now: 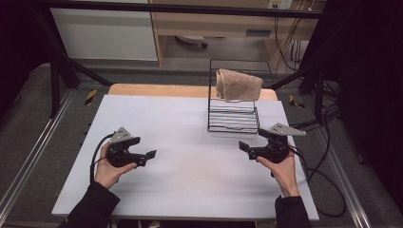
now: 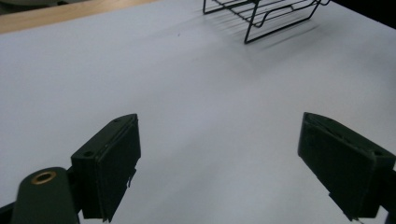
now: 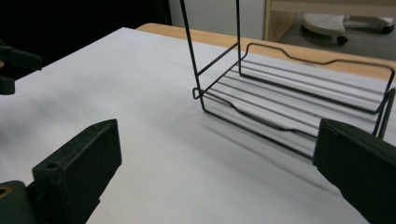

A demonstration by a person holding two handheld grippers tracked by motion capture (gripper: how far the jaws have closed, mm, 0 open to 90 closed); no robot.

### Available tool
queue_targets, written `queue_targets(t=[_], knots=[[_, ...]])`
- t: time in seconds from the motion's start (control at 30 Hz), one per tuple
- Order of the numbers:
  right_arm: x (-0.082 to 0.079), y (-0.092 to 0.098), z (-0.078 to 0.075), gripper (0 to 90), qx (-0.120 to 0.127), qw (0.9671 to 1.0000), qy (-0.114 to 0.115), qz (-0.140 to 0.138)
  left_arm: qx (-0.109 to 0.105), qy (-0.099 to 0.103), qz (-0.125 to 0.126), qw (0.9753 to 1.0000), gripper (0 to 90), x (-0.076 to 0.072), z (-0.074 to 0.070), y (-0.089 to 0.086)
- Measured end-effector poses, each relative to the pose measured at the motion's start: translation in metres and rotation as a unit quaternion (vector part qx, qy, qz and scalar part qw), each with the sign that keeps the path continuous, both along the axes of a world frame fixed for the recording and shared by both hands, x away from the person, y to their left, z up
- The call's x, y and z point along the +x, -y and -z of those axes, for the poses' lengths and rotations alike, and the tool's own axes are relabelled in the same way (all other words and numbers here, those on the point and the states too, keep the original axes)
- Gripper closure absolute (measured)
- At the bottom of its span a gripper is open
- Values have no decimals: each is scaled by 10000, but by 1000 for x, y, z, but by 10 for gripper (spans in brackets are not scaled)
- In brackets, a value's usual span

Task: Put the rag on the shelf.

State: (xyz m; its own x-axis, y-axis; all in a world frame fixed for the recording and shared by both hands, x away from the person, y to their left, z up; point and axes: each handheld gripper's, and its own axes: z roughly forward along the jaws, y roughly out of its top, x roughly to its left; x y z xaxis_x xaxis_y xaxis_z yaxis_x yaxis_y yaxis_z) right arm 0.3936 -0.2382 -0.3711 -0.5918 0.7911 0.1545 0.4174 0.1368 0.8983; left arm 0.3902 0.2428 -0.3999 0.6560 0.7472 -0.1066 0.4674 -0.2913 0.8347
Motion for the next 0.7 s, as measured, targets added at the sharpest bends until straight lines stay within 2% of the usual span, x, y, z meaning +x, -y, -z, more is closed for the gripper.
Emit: queue_targets(t=[0.07, 0.23, 0.37, 0.43, 0.5, 0.7], knots=[[-2, 2, 8, 13, 56, 9999, -94, -11, 6, -47, -54, 10000, 126, -5, 6, -9], [-9, 11, 28, 6, -48, 9996, -278, -98, 51, -119, -116, 9998, 111, -16, 20, -29], [-18, 21, 43, 4, -52, 9992, -349, -186, 137, -142, -147, 9997, 105, -20, 26, -42], [-22, 25, 51, 4, -57, 9989, -406, -210, 96, -183, -177, 9996, 103, -21, 29, -47], [-25, 29, 57, 4, -83, 9984, -501, -249, 82, -236, -189, 9995, 103, -22, 32, -50], [-31, 33, 67, 4, -71, 9982, -534, -266, 115, -253, -174, 9995, 88, -26, 38, -53]])
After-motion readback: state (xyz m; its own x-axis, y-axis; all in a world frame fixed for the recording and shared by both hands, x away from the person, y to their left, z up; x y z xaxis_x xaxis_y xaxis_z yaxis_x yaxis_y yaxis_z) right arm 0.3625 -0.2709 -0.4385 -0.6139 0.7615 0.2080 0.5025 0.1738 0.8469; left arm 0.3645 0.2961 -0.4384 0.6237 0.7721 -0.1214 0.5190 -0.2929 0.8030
